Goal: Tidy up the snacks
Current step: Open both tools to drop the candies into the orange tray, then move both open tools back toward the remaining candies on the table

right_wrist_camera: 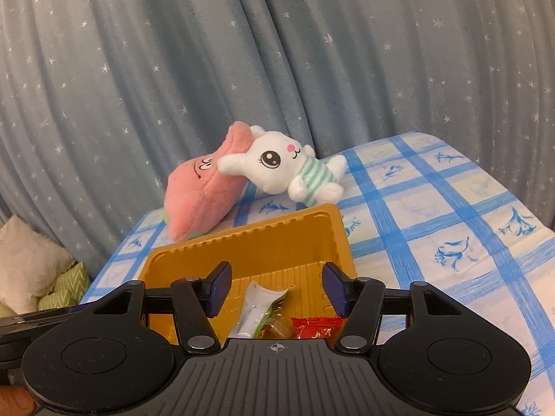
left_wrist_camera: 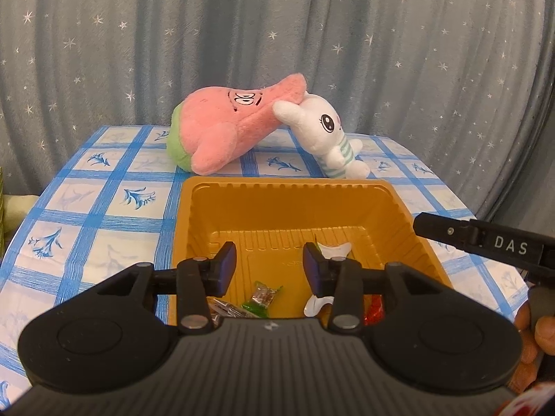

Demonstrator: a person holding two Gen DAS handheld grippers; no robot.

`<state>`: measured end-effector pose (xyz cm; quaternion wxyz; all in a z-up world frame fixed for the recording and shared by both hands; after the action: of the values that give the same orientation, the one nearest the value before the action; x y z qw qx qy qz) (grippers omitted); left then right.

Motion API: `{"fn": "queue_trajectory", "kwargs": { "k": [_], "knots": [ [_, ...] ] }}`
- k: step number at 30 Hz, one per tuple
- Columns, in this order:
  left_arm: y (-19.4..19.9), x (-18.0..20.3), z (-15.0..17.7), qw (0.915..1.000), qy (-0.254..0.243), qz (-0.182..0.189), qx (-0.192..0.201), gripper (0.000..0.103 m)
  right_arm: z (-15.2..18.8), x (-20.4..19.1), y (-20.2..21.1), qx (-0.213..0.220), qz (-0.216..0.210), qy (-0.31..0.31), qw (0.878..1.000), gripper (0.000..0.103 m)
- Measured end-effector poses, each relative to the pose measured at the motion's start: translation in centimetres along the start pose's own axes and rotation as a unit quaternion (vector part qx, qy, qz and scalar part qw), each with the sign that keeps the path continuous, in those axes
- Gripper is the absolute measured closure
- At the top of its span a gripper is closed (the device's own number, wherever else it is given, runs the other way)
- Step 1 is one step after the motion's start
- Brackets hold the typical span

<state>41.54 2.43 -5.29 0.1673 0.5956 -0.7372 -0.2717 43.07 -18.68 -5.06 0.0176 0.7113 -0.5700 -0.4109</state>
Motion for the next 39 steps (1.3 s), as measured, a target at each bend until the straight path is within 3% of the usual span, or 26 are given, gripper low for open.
{"fn": "queue_trajectory", "kwargs": {
  "k": [14, 22, 32, 39],
  "knots": [
    [3.4, 0.5, 1.4, 0.9999, -0.006, -0.014, 0.003, 0.062, 1.5, -0.8, 2.0, -0.004, 0.028, 0.066, 0.997, 0.045],
    [7.0, 0.7, 3.7, 0.9998, -0.012, -0.017, 0.006, 0.059, 4.2, -1.2, 4.8, -0.018, 0.027, 0.096, 0.995, 0.045],
    [11.8, -0.1, 9.2, 0.9997, 0.01, -0.023, -0.009, 0.053, 8.5, -1.2, 8.8, -0.032, 0.021, 0.123, 0.992, 0.045],
    [15.0, -2.0, 13.7, 0.9979, 0.035, -0.046, -0.029, 0.051, 11.9, -0.1, 11.1, -0.053, 0.022, 0.127, 0.99, 0.045]
  ]
}}
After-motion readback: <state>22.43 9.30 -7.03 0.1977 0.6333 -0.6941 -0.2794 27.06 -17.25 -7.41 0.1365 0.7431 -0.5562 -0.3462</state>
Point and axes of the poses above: each gripper's, at about its wrist camera, not at the fingertips, and y roughly against the way its jaws point, x to its right, z to its underside, the point moved 4 cm from there along -y, roughly the way its jaws point, and after that the axes turned 14 degrees about -y, right-handed, at the moved point
